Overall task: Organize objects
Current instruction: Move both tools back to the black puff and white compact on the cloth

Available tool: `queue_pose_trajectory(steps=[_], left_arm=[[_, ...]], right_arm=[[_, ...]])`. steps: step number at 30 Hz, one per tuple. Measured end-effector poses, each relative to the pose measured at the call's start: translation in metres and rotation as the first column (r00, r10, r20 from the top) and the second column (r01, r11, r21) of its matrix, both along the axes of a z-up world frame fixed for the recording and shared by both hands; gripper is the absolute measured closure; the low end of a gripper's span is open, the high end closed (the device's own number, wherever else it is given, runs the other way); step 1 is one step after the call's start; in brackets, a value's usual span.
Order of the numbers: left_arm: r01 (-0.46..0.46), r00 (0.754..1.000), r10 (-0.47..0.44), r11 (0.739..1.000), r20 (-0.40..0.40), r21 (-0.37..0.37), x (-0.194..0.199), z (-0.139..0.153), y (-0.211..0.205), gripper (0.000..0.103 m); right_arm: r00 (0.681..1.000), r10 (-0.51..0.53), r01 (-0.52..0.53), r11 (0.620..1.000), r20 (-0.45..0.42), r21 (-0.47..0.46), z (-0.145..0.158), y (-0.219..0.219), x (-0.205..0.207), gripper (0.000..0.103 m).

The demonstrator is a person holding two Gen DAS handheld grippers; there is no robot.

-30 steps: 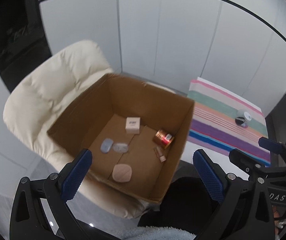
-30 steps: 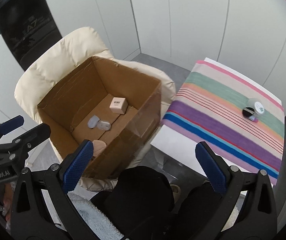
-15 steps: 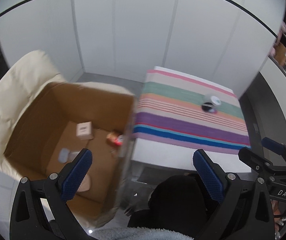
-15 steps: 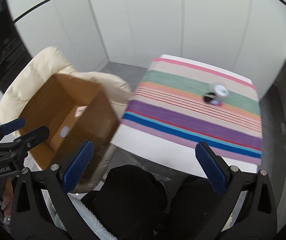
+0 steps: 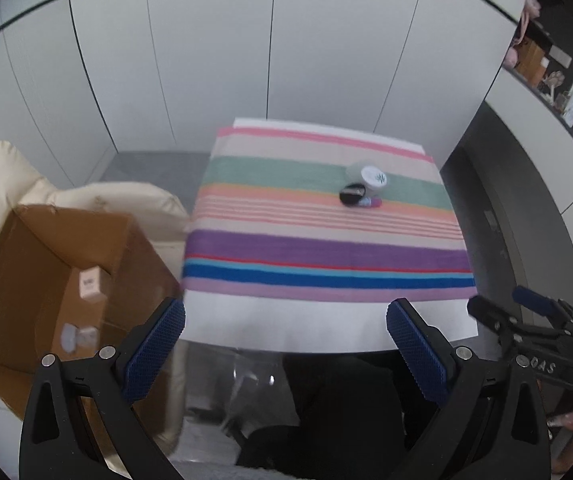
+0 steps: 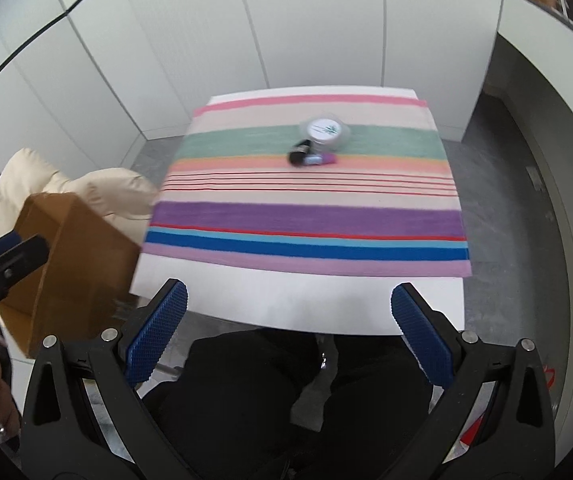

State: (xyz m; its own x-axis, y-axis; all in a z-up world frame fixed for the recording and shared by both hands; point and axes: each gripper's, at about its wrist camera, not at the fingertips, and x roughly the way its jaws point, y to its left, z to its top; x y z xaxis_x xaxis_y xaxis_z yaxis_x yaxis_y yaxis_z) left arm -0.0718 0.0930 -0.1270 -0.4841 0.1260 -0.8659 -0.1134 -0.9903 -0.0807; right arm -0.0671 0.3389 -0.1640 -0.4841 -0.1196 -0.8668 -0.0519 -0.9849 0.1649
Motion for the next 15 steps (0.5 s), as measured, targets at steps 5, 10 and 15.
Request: queue_pose_trajectory(steps=[5,10,15], left_arm=[[-0.188,0.982,0.178,0.964,0.068,0.189,-0.026,-0.028,-0.010,0.001],[-0.190,0.977,0.178,0.977,0.118,0.094,-0.089,-0.082,0.005,0.001],[-0.166,0.976,0.150,0.981,0.157,0.097,-0.148,-0.133,0.025,0.001]], right_arm=[[1.000,0.016,-0.015,1.000,-0.003,0.024,-0.018,0.028,-0.034,0.000],[0.998,0.064,-0.062,0.996,-0.026,0.066,-0.042,0.045,-0.087,0.000],[0.998,0.056,-0.056,0.998,-0.015,0.039,-0.078,0.061,-0.156,0.000]])
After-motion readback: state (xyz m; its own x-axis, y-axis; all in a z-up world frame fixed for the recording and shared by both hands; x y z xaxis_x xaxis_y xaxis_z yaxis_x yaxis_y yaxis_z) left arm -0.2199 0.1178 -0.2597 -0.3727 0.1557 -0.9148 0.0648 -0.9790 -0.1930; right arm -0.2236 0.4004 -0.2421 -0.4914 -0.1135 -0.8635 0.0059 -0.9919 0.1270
